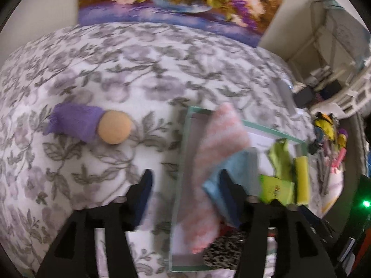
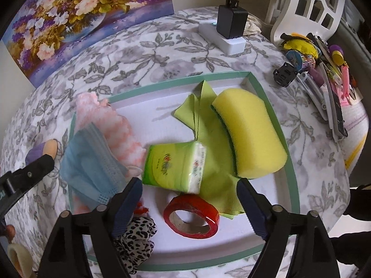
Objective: Organize soft objects
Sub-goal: 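Open both tools to drop the mask and tissue pack into the tray, then move both tools back toward the purple packet and tan round sponge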
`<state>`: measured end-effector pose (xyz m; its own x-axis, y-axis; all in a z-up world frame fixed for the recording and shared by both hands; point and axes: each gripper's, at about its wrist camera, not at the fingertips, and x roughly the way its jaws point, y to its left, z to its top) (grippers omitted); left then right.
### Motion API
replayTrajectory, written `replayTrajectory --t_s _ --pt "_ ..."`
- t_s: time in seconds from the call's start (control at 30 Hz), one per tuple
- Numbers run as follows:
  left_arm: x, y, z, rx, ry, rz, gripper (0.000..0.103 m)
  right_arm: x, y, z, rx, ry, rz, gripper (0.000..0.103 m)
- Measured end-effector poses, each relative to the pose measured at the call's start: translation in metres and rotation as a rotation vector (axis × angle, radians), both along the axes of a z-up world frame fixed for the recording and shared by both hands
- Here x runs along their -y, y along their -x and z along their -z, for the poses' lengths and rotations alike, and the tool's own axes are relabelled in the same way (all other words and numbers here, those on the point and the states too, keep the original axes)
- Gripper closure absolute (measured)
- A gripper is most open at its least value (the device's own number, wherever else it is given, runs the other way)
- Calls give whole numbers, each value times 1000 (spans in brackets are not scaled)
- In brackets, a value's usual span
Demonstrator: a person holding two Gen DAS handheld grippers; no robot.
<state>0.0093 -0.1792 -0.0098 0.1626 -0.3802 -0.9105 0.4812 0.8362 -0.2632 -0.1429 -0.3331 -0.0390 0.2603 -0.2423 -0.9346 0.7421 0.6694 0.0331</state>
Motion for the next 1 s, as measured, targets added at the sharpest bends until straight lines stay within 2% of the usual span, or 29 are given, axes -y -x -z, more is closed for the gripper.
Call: replayTrajectory --t_s 0.03,0.1,0.17,0.23,0.4,0.67,1.0 --pt "-3 -4 4 1 -16 -19 17 0 0 0 -2 1 -2 11" --pt "-10 -10 10 5 -45 -56 16 0 0 1 -5 5 -5 1" --pt "-16 -15 14 8 -61 -84 14 -1 0 2 -11 13 -8 0" --pt "-24 -20 19 7 -74 -125 7 -1 -1 4 -24 18 -10 0" --pt "-36 -29 26 -7 -103 -180 7 0 0 7 -30 4 -5 0" --pt "-47 -37 30 -10 -144 -203 7 -4 -3 4 -36 8 -6 0" --pt "-87 -57 23 6 -192 -278 7 -33 -21 -30 52 46 -31 0"
